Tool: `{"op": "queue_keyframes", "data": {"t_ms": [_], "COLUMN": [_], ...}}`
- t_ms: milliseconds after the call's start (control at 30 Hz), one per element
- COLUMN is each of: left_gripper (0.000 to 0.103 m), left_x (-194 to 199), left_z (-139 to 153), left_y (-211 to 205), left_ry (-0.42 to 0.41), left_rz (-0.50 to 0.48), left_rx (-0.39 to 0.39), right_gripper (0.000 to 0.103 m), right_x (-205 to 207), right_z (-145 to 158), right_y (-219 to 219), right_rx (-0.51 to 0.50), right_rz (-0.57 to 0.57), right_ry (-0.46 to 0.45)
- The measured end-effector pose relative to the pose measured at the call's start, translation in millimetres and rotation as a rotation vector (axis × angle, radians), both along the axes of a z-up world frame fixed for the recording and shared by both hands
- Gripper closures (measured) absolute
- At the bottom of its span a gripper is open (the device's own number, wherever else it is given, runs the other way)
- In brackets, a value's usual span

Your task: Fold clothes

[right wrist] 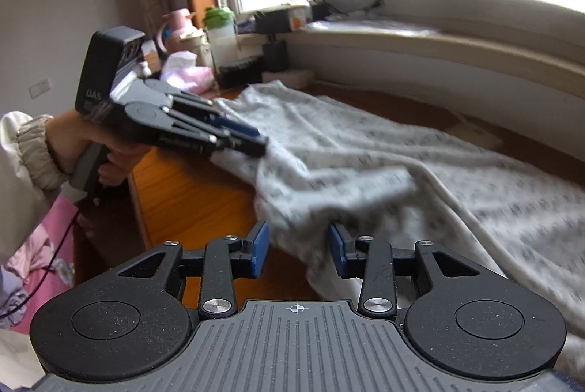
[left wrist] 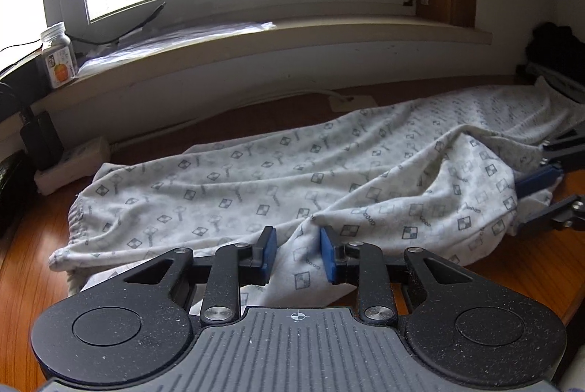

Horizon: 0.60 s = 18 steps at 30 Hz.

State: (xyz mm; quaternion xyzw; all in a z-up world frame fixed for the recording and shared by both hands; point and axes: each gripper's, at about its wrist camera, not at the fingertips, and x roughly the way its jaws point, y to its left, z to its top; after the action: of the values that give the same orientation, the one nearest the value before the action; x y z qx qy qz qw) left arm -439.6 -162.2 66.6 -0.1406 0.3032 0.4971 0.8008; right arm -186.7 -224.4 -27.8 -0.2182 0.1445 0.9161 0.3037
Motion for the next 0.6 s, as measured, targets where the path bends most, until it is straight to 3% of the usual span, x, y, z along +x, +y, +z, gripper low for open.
{"op": "queue_keyframes", "data": {"t_ms": [67, 100, 267, 367, 500, 600], "left_gripper": [0.072, 0.071, 0.061, 0.054, 0.049, 0.047], "left_x": [-3, -5, -39, -77, -123, -141], "left_z": [2, 4, 24, 32, 22, 10], "left_y": [-3, -5, -35, -57, -70, -70], "left_ry": [-0.003, -0.007, -0.012, -0.028, -0.041, -0.041], "left_rz": [0.004, 0.008, 0.076, 0.154, 0.262, 0.298], "left_rx": [0.004, 0.006, 0.074, 0.089, 0.056, 0.017], "right_gripper": [0.07, 0.095, 0.088, 0.074, 0.065, 0.066], "right_x": [-10, -16, -28, -28, -34, -37], "right_z": [-2, -4, -8, -8, -12, -13], "right_y": [4, 8, 10, 8, 2, 2], "right_rx": [0.017, -0.006, -0.005, 0.013, 0.06, 0.073], "right_rz": [0.009, 0.029, 0.053, 0.055, 0.064, 0.057], "right_ry": [-0.001, -0.018, -0.083, -0.102, -0.171, -0.169]}}
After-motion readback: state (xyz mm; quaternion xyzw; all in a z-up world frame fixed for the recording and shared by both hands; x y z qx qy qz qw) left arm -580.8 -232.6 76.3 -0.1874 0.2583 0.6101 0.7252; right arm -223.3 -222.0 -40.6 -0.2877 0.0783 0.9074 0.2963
